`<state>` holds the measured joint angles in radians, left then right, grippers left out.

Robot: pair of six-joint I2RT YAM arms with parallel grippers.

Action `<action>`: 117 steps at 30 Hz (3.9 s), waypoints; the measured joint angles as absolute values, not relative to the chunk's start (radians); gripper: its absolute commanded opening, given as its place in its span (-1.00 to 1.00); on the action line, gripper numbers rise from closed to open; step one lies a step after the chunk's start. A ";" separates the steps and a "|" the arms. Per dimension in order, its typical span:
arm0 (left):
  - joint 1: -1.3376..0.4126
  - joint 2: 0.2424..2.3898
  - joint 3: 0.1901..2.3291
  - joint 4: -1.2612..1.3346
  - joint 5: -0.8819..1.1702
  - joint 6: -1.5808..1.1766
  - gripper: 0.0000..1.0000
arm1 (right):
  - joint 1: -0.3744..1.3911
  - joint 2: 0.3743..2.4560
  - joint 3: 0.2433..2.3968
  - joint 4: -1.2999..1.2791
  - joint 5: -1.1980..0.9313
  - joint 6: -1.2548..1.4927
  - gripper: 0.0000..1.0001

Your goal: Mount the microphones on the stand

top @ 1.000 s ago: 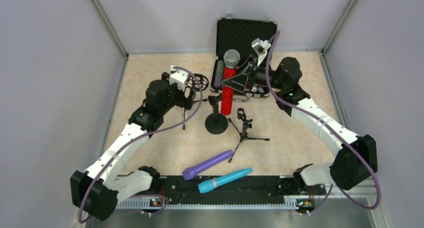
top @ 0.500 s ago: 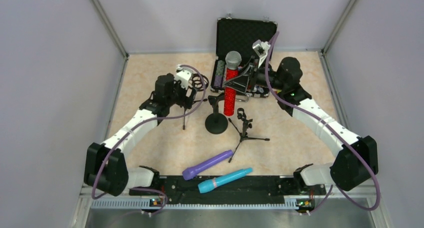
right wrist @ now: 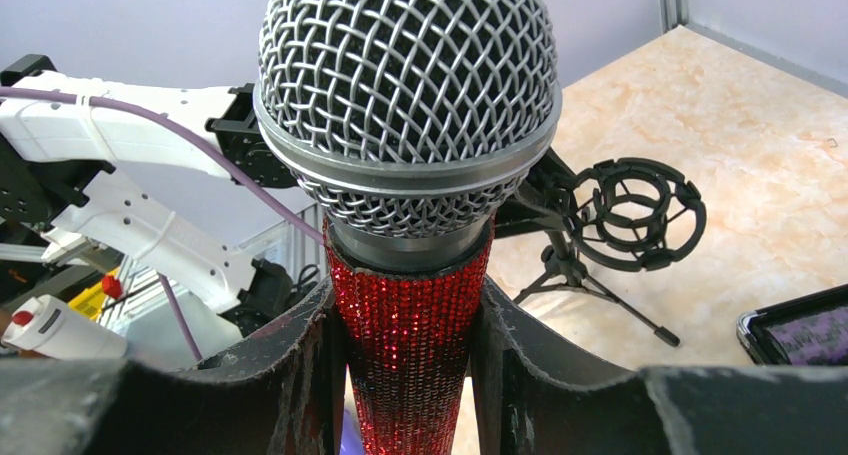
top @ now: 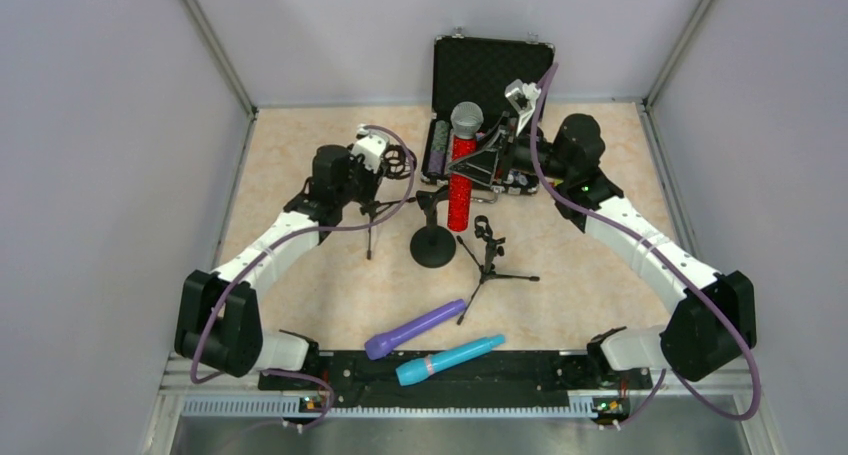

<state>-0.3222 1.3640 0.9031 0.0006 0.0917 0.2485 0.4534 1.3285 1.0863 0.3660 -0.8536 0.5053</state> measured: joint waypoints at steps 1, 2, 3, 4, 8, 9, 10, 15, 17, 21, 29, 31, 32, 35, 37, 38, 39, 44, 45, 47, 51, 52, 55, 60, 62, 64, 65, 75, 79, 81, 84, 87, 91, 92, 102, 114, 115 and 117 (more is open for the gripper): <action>-0.322 1.364 0.903 0.007 0.085 0.258 -0.38 | 0.453 1.328 1.086 0.366 -0.854 0.506 -1.00; -0.321 1.364 0.903 0.009 0.088 0.255 -0.44 | 0.453 1.328 1.086 0.366 -0.854 0.506 -1.00; -0.321 1.364 0.903 0.009 0.086 0.258 -0.49 | 0.453 1.328 1.086 0.367 -0.854 0.508 -1.00; -0.321 1.364 0.902 0.009 0.086 0.258 -0.57 | 0.453 1.328 1.086 0.368 -0.854 0.508 -1.00; -0.321 1.353 0.890 0.016 0.084 0.257 -1.00 | 0.453 1.328 1.086 0.373 -0.854 0.509 -1.00; -0.321 1.345 0.884 0.015 0.084 0.256 -1.00 | 0.453 1.328 1.086 0.373 -0.853 0.510 -1.00; -0.321 1.337 0.878 0.015 0.083 0.253 -1.00 | 0.453 1.328 1.086 0.373 -0.853 0.511 -1.00; -0.321 1.297 0.867 -0.015 0.082 0.237 -1.00 | 0.453 1.328 1.086 0.375 -0.852 0.524 -1.00; -0.321 1.273 0.862 -0.030 0.082 0.226 -1.00 | 0.453 1.328 1.086 0.375 -0.852 0.527 -1.00; -0.321 1.213 0.836 -0.061 0.081 0.197 -1.00 | 0.453 1.328 1.086 0.377 -0.852 0.535 -1.00; -0.330 1.058 0.734 -0.086 0.065 0.132 -1.00 | 0.453 1.329 1.086 0.382 -0.852 0.553 -1.00; -0.338 1.025 0.713 -0.090 0.053 0.120 -1.00 | 0.453 1.329 1.086 0.385 -0.852 0.558 -1.00; -0.343 1.008 0.703 -0.093 0.045 0.113 -1.00 | 0.453 1.330 1.086 0.389 -0.852 0.561 -1.00; -0.361 0.957 0.680 -0.114 0.012 0.098 -1.00 | 0.455 1.332 1.086 0.399 -0.849 0.562 -1.00; -0.377 0.926 0.668 -0.127 -0.018 0.094 -1.00 | 0.456 1.335 1.086 0.405 -0.848 0.564 -1.00; -0.385 0.914 0.664 -0.133 -0.033 0.093 -1.00 | 0.458 1.336 1.086 0.406 -0.847 0.565 -1.00; -0.392 0.905 0.662 -0.140 -0.049 0.092 -1.00 | 0.459 1.338 1.086 0.406 -0.846 0.567 -1.00; -0.430 0.881 0.660 -0.170 -0.127 0.096 -1.00 | 0.467 1.343 1.086 0.405 -0.837 0.569 -1.00; -0.438 0.879 0.660 -0.180 -0.140 0.098 -1.00 | 0.469 1.344 1.086 0.405 -0.834 0.569 -1.00; -0.451 0.875 0.660 -0.197 -0.162 0.101 -1.00 | 0.471 1.345 1.086 0.404 -0.833 0.569 -1.00; -0.474 0.872 0.660 -0.207 -0.185 0.098 -1.00 | 0.477 1.346 1.086 0.404 -0.828 0.569 -1.00; -0.478 0.871 0.660 -0.208 -0.188 0.098 -0.91 | 0.479 1.347 1.086 0.404 -0.827 0.568 -1.00; -0.484 0.866 0.660 -0.213 -0.188 0.098 -0.44 | 0.482 1.347 1.087 0.403 -0.821 0.568 -1.00; -0.485 0.861 0.660 -0.215 -0.180 0.098 0.26 | 0.484 1.353 1.087 0.403 -0.814 0.568 -1.00; -0.486 0.861 0.660 -0.215 -0.171 0.104 0.42 | 0.484 1.353 1.087 0.402 -0.812 0.567 -1.00; -0.487 0.860 0.660 -0.213 -0.161 0.105 0.51 | 0.484 1.353 1.087 0.403 -0.812 0.567 -1.00; -0.487 0.860 0.660 -0.213 -0.153 0.106 0.56 | 0.484 1.353 1.087 0.403 -0.812 0.567 -1.00; -0.487 0.835 0.660 -0.199 -0.068 0.103 0.73 | 0.484 1.353 1.087 0.403 -0.809 0.562 -1.00; -0.487 0.827 0.660 -0.156 -0.037 0.094 0.74 | 0.484 1.353 1.087 0.403 -0.809 0.560 -1.00; -0.487 0.828 0.660 -0.131 -0.030 0.080 0.77 | 0.484 1.353 1.087 0.402 -0.809 0.560 -1.00; -0.487 0.831 0.674 -0.102 -0.021 0.068 0.80 | 0.484 1.353 1.087 0.402 -0.808 0.558 -1.00; -0.487 0.849 0.709 -0.062 -0.005 0.059 0.84 | 0.484 1.353 1.087 0.400 -0.805 0.554 -1.00; -0.487 0.884 0.770 -0.005 0.024 0.043 0.97 | 0.484 1.353 1.087 0.396 -0.805 0.550 -1.00; -0.487 0.893 0.787 0.008 0.035 0.036 0.98 | 0.484 1.353 1.087 0.396 -0.805 0.550 -1.00; -0.473 0.992 0.920 0.060 0.129 -0.061 0.98 | 0.484 1.353 1.087 0.395 -0.801 0.541 -1.00; -0.296 1.045 0.922 0.114 0.282 -0.265 0.98 | 0.484 1.353 1.087 0.395 -0.801 0.531 -1.00; -0.271 1.045 0.915 0.124 0.300 -0.285 0.98 | 0.484 1.353 1.087 0.395 -0.801 0.531 -1.00; -0.229 1.045 0.900 0.140 0.326 -0.317 0.98 | 0.484 1.353 1.087 0.395 -0.801 0.531 -1.00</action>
<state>-0.2291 1.0451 0.9001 0.1402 0.3256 -0.3168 0.4843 1.3533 1.0870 0.3950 -0.8009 0.5308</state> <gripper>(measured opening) 0.991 0.398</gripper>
